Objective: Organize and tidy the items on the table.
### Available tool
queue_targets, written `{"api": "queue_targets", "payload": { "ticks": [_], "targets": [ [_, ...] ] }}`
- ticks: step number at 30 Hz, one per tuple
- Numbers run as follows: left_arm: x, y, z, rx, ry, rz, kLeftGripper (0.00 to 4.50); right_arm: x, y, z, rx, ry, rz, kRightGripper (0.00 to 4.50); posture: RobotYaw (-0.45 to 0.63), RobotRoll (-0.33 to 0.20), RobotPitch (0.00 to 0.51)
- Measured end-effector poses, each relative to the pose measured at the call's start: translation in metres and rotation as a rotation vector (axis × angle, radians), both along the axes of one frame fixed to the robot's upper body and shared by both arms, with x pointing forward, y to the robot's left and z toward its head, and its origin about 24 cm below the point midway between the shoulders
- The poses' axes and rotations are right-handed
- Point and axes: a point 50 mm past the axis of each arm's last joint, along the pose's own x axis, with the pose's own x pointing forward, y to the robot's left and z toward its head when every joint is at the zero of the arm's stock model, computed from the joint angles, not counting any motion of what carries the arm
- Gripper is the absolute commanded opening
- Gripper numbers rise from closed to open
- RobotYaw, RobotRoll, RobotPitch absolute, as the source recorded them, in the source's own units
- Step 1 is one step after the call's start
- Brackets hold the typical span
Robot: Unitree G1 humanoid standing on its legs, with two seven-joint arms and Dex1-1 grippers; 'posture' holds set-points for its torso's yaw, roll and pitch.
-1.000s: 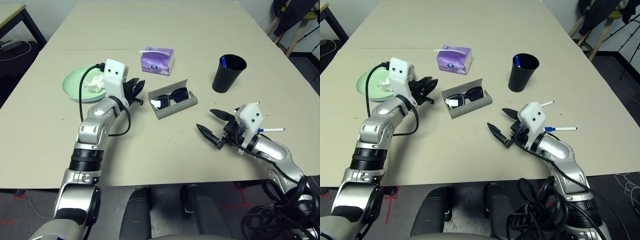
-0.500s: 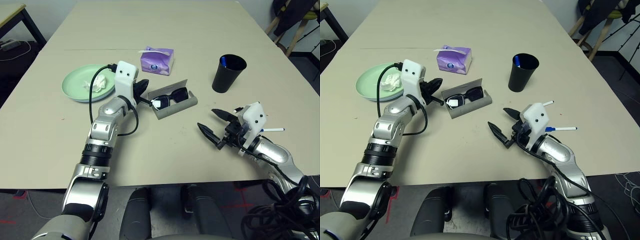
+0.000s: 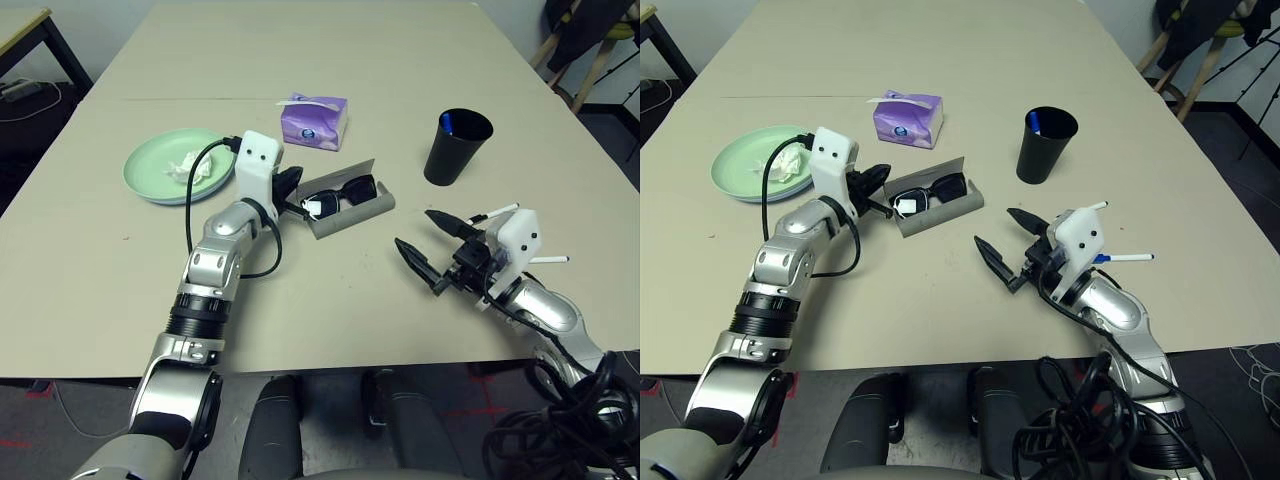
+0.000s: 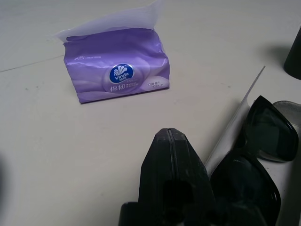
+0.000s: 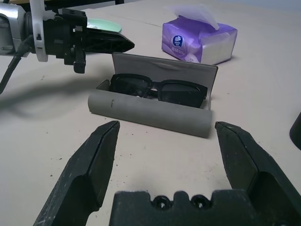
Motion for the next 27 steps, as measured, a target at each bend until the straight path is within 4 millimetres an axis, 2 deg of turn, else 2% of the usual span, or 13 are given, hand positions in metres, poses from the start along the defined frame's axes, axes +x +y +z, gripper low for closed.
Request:
{"api": "queue_targets", "payload": {
  "ticks": [9, 12, 20, 27],
  "targets": [
    [-0.016, -0.013, -0.006, 0.012, 0.02, -0.066, 0.02, 0.0, -0.001, 0.0, 0.002, -0.003, -0.014, 4.5, -0.03, 0.0, 0.151],
    [-0.022, -0.016, -0.021, 0.014, 0.082, -0.079, 0.02, 0.0, -0.001, 0.0, 0.003, -0.004, -0.015, 4.5, -0.03, 0.0, 0.151],
    [-0.037, -0.019, -0.025, 0.009, 0.085, -0.088, 0.02, 0.001, -0.002, -0.002, 0.003, 0.003, -0.02, 4.5, -0.02, 0.0, 0.159],
    [-0.04, -0.02, -0.026, 0.01, 0.089, -0.085, 0.02, 0.002, -0.002, -0.003, 0.003, 0.007, -0.021, 4.5, -0.02, 0.0, 0.157]
  ]
}}
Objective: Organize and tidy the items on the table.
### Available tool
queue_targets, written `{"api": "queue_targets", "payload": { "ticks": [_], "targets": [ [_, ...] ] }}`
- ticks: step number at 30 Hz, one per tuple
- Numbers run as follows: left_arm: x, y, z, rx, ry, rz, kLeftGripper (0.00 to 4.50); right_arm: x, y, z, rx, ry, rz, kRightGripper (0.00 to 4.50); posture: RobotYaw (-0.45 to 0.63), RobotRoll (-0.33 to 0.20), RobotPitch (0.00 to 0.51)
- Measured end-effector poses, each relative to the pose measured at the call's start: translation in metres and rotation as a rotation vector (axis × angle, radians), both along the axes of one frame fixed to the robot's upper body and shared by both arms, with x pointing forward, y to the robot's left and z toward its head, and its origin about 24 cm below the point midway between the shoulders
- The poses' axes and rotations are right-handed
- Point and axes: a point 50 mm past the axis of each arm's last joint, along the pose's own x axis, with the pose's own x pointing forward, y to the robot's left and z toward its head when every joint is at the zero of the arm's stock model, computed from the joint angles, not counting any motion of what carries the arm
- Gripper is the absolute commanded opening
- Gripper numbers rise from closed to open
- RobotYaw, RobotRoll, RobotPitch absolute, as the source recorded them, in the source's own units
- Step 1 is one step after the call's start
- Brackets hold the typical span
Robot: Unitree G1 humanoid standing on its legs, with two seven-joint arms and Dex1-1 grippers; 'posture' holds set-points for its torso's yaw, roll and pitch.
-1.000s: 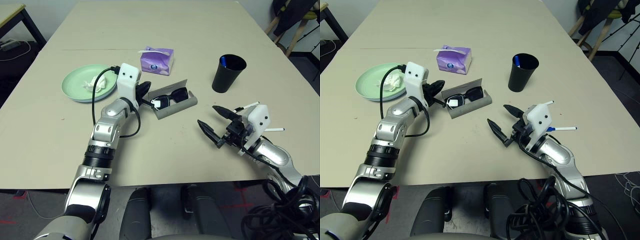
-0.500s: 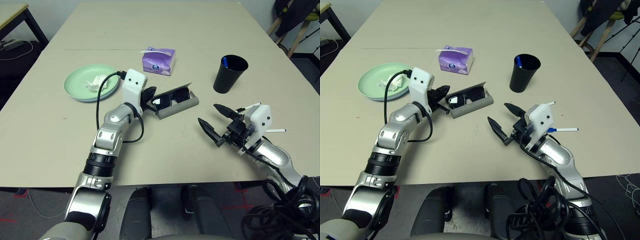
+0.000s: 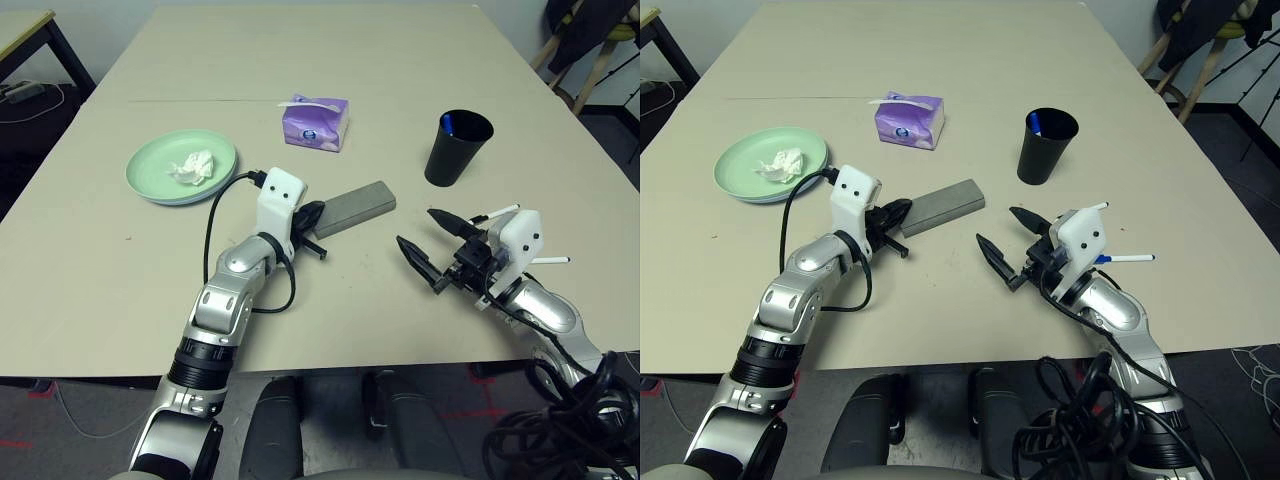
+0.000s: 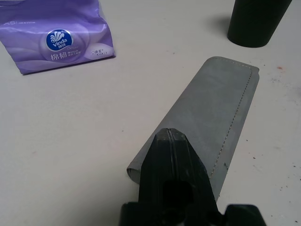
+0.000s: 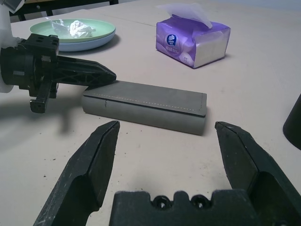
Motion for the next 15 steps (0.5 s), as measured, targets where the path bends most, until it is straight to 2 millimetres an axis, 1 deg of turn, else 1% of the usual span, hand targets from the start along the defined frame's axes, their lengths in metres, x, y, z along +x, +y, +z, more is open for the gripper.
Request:
{"api": "queue_targets", "payload": {
  "ticks": [5, 7, 9, 13, 15],
  "targets": [
    [0.003, 0.005, 0.005, -0.011, 0.008, -0.001, 0.02, 0.001, 0.0, 0.0, 0.0, 0.001, -0.001, 4.5, -0.01, 0.0, 0.158],
    [0.005, 0.01, 0.011, -0.058, 0.013, -0.001, 0.39, 0.001, 0.0, 0.0, 0.0, 0.0, 0.0, 4.5, -0.01, 0.0, 0.158],
    [0.006, 0.014, 0.022, -0.117, 0.011, -0.011, 0.95, 0.002, 0.0, 0.001, 0.0, -0.001, 0.001, 4.5, -0.01, 0.0, 0.158],
    [-0.001, 0.018, 0.052, -0.22, -0.046, -0.102, 2.51, 0.003, 0.0, 0.002, -0.001, -0.005, 0.005, 4.5, 0.0, 0.0, 0.157],
    [-0.005, 0.021, 0.062, -0.239, -0.079, -0.137, 3.26, 0.004, 0.0, 0.002, -0.004, -0.007, 0.008, 4.5, 0.01, 0.0, 0.154]
  ]
}}
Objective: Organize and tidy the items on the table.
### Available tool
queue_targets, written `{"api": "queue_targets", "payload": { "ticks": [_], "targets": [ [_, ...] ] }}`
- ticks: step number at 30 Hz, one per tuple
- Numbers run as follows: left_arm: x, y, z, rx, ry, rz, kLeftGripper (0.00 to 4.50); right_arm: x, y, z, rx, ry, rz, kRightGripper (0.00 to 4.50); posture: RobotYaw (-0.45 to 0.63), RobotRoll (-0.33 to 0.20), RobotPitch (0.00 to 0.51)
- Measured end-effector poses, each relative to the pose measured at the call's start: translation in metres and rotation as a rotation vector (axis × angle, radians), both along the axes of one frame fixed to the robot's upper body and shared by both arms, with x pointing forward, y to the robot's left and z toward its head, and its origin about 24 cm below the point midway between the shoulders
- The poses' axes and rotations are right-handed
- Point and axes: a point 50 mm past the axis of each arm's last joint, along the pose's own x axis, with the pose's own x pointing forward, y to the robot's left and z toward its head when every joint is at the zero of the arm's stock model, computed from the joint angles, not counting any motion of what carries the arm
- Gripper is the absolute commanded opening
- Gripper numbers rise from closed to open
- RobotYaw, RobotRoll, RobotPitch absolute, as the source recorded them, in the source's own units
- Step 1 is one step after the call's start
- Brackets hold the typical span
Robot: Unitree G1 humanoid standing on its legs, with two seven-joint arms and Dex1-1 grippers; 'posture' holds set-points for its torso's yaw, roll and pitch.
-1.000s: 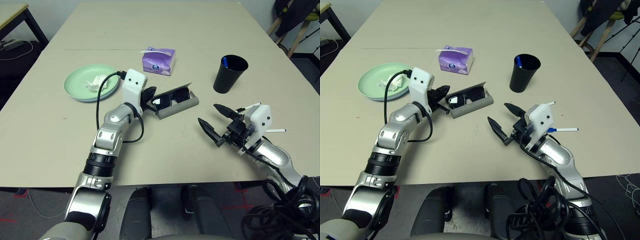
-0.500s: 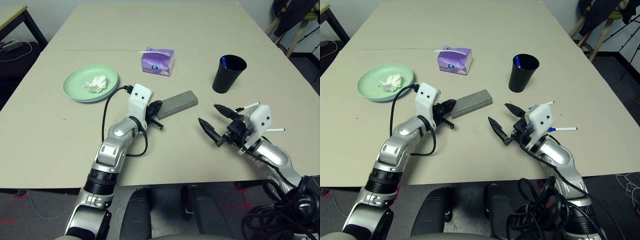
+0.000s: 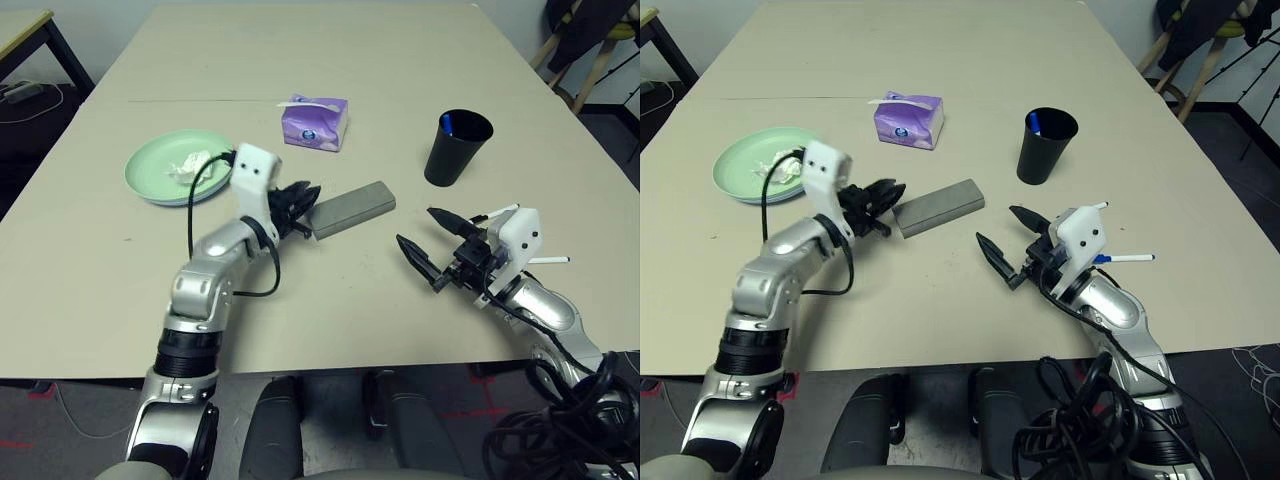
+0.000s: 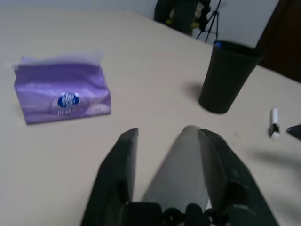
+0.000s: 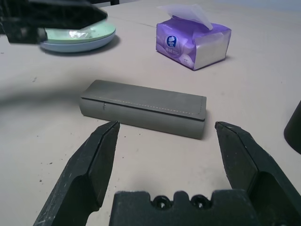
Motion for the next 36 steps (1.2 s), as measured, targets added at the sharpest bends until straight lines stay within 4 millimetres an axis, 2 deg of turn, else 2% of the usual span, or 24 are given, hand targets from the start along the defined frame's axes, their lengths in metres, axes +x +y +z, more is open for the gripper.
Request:
{"api": "queue_targets", "payload": {
  "ticks": [3, 4, 9, 18, 28, 36],
  "targets": [
    [-0.009, 0.006, 0.01, -0.006, -0.048, -0.035, 4.45, 0.005, 0.0, 0.001, -0.004, 0.004, 0.007, 4.5, 0.03, 0.0, 0.151],
    [-0.012, 0.008, 0.011, -0.004, -0.056, -0.04, 4.48, 0.006, -0.001, 0.001, -0.008, 0.007, 0.009, 4.5, 0.03, 0.0, 0.151],
    [-0.029, 0.015, 0.006, 0.002, -0.065, -0.073, 4.48, 0.015, -0.003, 0.003, -0.025, 0.009, 0.03, 4.5, 0.06, 0.0, 0.147],
    [-0.059, 0.012, 0.003, 0.01, -0.111, -0.165, 4.48, 0.025, -0.005, 0.002, -0.048, 0.032, 0.054, 4.5, 0.11, 0.0, 0.144],
    [-0.076, 0.011, -0.002, 0.041, -0.123, -0.196, 4.48, 0.034, -0.009, 0.004, -0.078, 0.038, 0.09, 4.5, 0.13, 0.0, 0.144],
    [-0.078, 0.009, 0.0, 0.055, -0.165, -0.219, 4.48, 0.035, -0.015, 0.007, -0.125, 0.039, 0.123, 4.5, 0.13, 0.0, 0.132]
  ]
}}
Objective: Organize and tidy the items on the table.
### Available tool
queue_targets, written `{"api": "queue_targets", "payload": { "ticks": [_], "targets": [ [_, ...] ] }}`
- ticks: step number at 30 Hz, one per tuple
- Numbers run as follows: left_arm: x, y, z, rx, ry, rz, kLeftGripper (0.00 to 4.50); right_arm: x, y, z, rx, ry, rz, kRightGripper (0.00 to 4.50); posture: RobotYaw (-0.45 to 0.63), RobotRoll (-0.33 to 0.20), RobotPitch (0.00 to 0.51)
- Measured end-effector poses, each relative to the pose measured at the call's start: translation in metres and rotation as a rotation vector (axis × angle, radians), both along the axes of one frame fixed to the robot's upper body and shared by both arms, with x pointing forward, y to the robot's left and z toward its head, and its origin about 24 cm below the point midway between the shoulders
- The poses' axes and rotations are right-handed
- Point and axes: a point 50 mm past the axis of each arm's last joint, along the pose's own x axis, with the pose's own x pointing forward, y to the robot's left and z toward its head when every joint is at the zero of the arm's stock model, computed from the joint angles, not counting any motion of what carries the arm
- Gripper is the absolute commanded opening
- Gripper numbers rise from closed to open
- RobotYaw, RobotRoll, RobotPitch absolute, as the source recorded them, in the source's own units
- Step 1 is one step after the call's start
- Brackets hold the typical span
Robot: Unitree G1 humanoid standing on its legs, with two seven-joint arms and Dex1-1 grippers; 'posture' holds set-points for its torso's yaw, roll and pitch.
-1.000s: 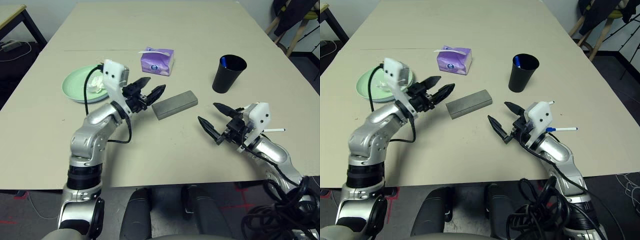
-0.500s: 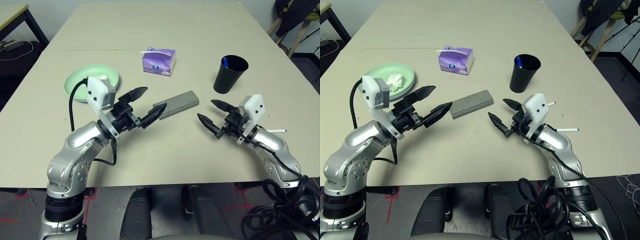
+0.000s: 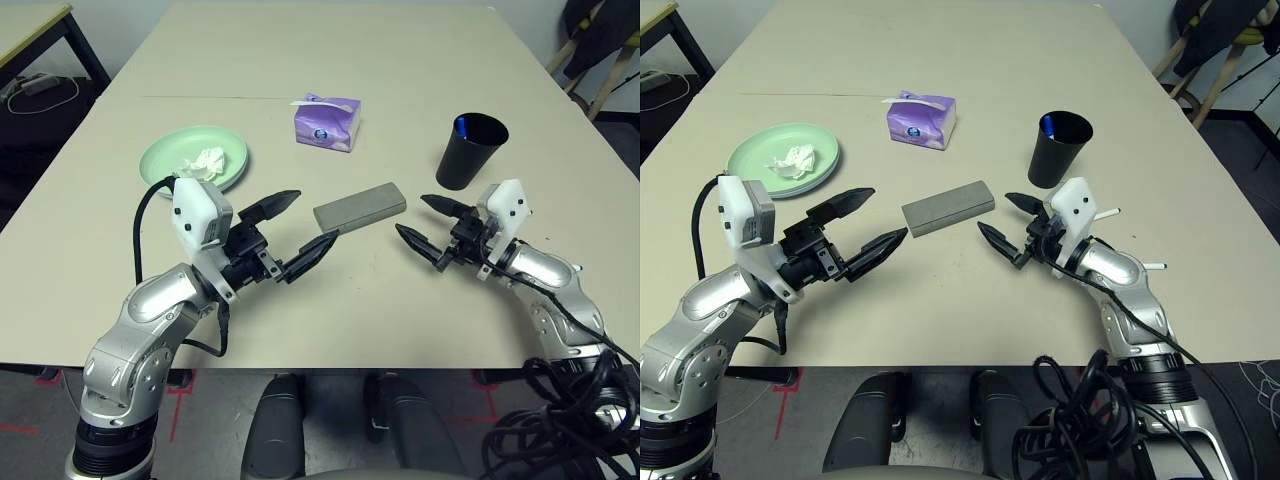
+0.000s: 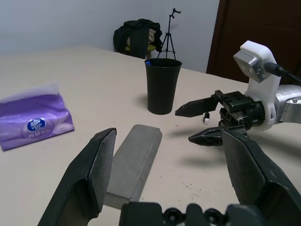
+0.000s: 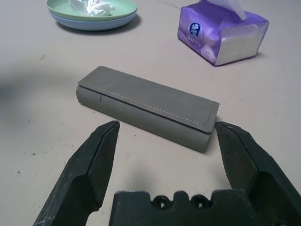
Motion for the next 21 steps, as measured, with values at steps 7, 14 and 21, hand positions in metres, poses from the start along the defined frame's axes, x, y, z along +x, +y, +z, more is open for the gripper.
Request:
{"api": "queue_targets", "payload": {
  "ticks": [7, 14, 21],
  "targets": [
    [-0.004, -0.005, -0.003, 0.04, -0.038, -0.051, 4.48, -0.003, -0.006, 0.001, -0.057, 0.037, 0.042, 4.5, 0.12, 0.0, 0.131],
    [-0.004, -0.004, -0.009, 0.053, -0.045, -0.069, 4.48, -0.003, -0.019, 0.01, -0.114, 0.069, 0.067, 4.5, 0.11, 0.0, 0.132],
    [0.001, -0.002, -0.02, 0.059, -0.019, -0.055, 4.48, -0.001, -0.025, 0.035, -0.182, 0.036, 0.109, 4.5, 0.1, 0.0, 0.125]
  ]
}}
